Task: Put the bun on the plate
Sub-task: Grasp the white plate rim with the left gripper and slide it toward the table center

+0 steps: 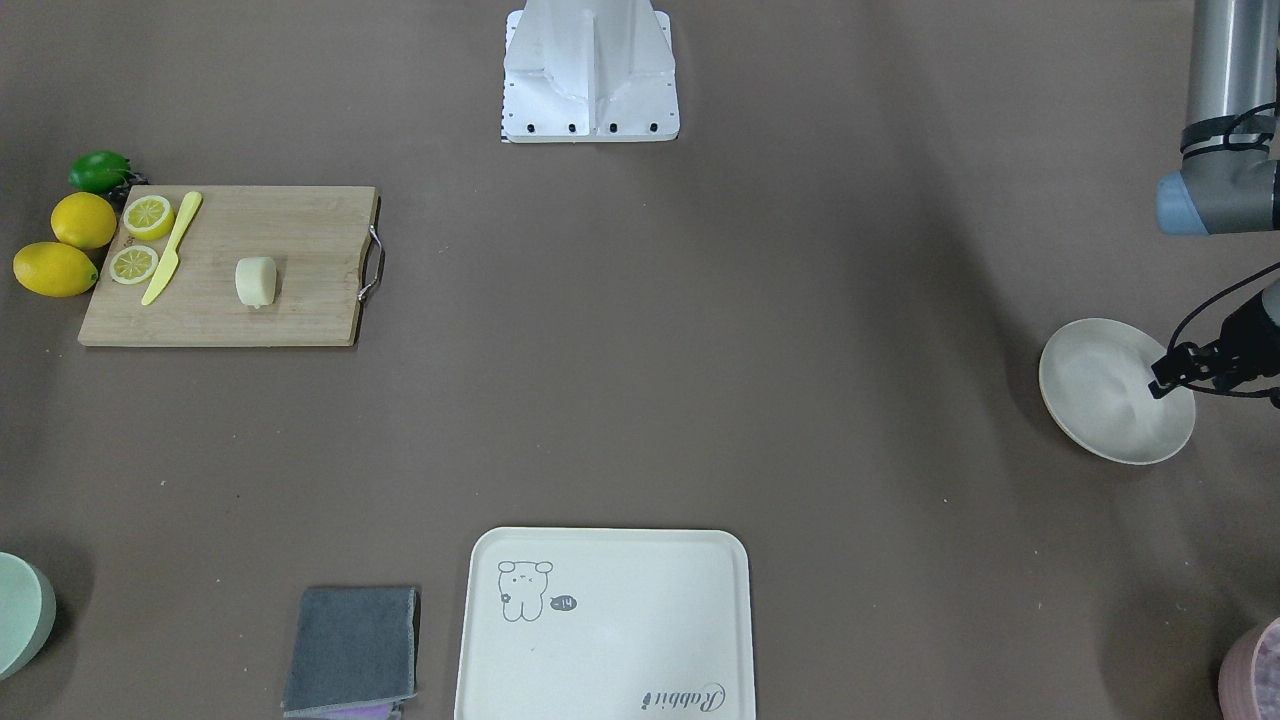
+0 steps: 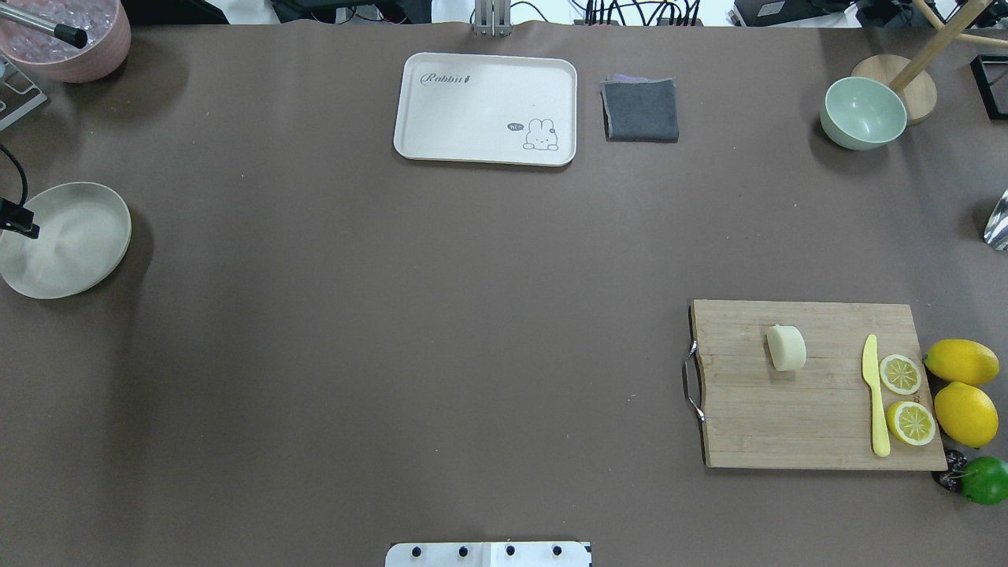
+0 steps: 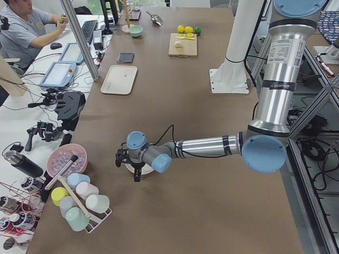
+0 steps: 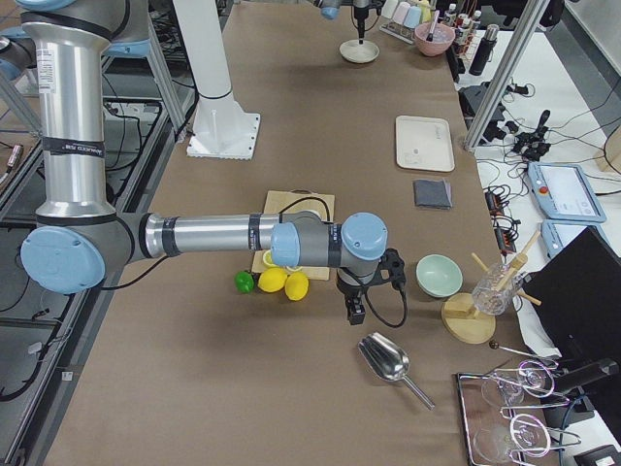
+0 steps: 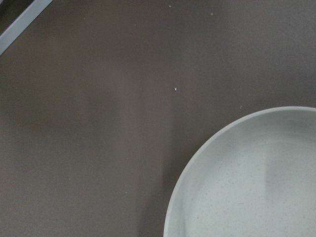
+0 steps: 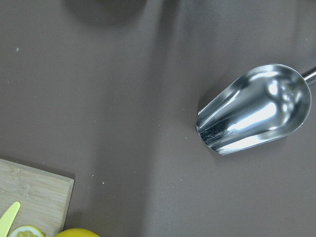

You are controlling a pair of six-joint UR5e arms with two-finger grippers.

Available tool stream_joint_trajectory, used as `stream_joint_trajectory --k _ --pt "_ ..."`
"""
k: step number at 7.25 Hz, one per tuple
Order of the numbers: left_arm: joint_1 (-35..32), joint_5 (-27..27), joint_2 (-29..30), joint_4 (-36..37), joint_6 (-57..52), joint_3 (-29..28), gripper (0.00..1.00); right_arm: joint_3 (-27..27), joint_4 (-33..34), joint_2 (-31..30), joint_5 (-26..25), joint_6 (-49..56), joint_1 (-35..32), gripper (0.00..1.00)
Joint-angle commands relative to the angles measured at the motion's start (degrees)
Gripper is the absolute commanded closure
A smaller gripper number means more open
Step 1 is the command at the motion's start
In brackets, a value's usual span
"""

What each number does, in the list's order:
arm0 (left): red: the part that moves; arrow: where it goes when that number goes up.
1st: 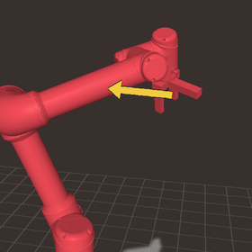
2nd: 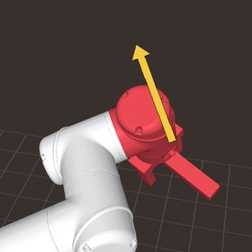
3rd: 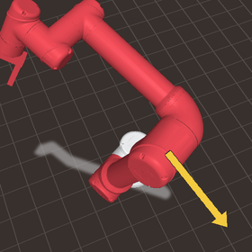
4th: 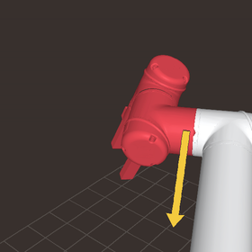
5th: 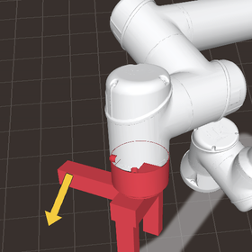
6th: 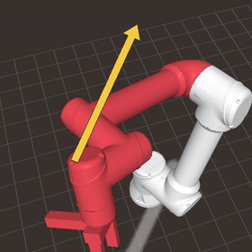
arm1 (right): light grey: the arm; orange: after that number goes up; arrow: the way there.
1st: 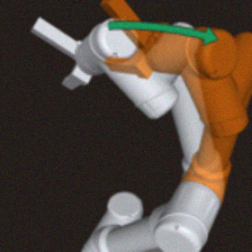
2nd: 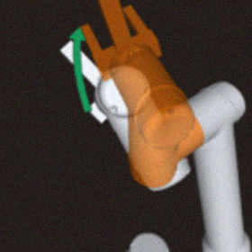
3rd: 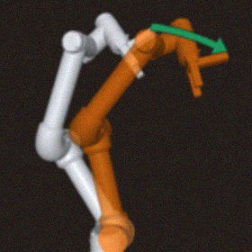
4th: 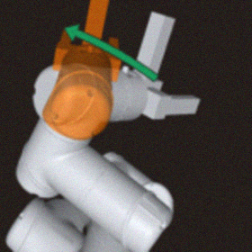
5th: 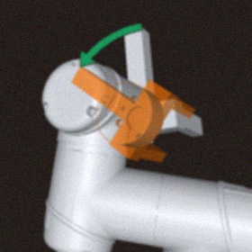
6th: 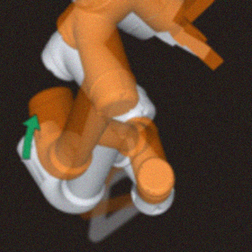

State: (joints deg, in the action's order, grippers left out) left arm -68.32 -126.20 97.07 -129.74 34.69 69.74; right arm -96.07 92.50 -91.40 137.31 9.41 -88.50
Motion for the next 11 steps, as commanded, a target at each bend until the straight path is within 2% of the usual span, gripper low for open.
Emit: stream_joint_trajectory --k 1,2,3,5,7,8,10,11 --pt "0.2 0.3 0.0 -0.9 2.1 -0.6 0.69 -0.3 0.0 -0.1 -0.2 0.0 0.0 0.0" --pt "0.3 0.3 0.0 -0.9 2.4 -0.6 0.9 -1.2 0.1 -0.2 -0.2 0.0 0.0 0.0" --pt "0.3 0.3 0.1 -0.9 3.9 -0.2 1.0 -1.2 0.2 -0.1 -0.3 0.0 0.0 0.0" --pt "0.3 -0.9 1.1 -0.3 6.2 1.7 1.0 -1.2 0.1 0.0 -0.5 0.0 0.2 0.0" --pt "0.3 -9.6 2.1 1.5 16.1 10.3 1.0 -3.0 0.0 -0.2 -0.2 -0.8 0.2 0.0" --pt "2.9 -9.7 3.1 4.9 23.8 17.3 1.0 -3.5 0.0 0.1 0.0 -1.1 0.5 0.0" --pt "13.6 -6.5 10.2 15.7 41.2 30.2 1.0 -8.4 0.0 0.1 2.2 -10.9 4.9 0.0" --pt "20.6 -1.6 13.9 16.8 47.6 31.3 1.0 -10.7 -0.1 -0.1 6.2 -16.1 6.9 0.0"
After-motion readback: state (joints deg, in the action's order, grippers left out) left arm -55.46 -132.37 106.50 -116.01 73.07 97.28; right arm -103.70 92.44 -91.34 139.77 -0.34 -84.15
